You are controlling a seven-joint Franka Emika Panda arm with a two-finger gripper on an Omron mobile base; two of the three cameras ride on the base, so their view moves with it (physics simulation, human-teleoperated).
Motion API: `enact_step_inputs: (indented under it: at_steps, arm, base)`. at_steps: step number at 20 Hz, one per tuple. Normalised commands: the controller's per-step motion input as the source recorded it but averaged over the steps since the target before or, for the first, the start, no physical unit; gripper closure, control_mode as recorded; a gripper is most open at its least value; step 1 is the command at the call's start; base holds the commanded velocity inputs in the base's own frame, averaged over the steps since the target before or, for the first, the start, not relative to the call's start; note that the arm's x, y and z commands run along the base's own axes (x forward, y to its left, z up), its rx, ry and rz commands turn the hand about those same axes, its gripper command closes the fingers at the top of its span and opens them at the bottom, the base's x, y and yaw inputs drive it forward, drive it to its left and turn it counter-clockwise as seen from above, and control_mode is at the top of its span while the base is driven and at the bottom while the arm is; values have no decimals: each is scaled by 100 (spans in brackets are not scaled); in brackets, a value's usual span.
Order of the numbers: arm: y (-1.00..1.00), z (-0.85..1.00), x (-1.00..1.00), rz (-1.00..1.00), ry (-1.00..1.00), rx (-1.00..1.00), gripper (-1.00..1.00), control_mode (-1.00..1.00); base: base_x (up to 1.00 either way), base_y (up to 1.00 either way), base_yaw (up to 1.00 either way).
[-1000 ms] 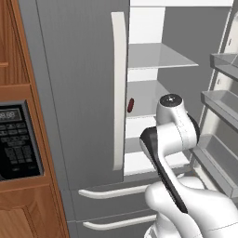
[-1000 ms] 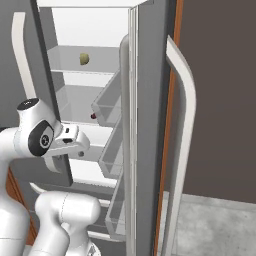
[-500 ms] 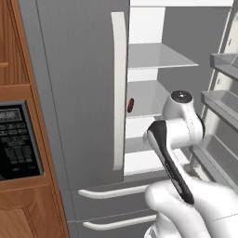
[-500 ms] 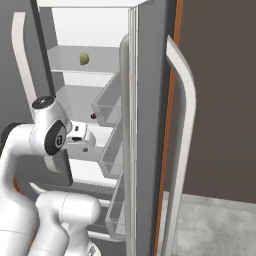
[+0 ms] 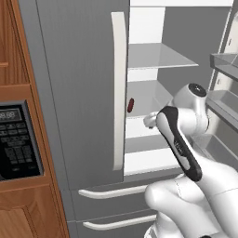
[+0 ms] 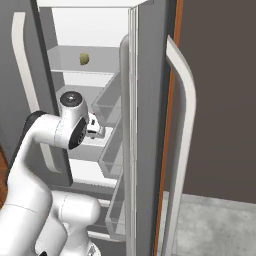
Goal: Retrieve the sausage and cheese from the fridge and place them on the cutting board on the counter.
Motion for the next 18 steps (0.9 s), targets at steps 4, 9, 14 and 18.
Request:
enact_step_inputs:
  at_steps: [4,9,14,18]
  arm:
    - [8,17,49,0,-14,0,-100,-100]
    - [0,11,50,0,-7,1,-100,-100]
    - [1,-7,33,0,-13,-1,-100,-100]
    - [2,3,32,0,-20,-1,-100,-100]
  base:
    - [0,0,0]
    - [0,0,0]
    - [0,0,0]
    - [0,0,0]
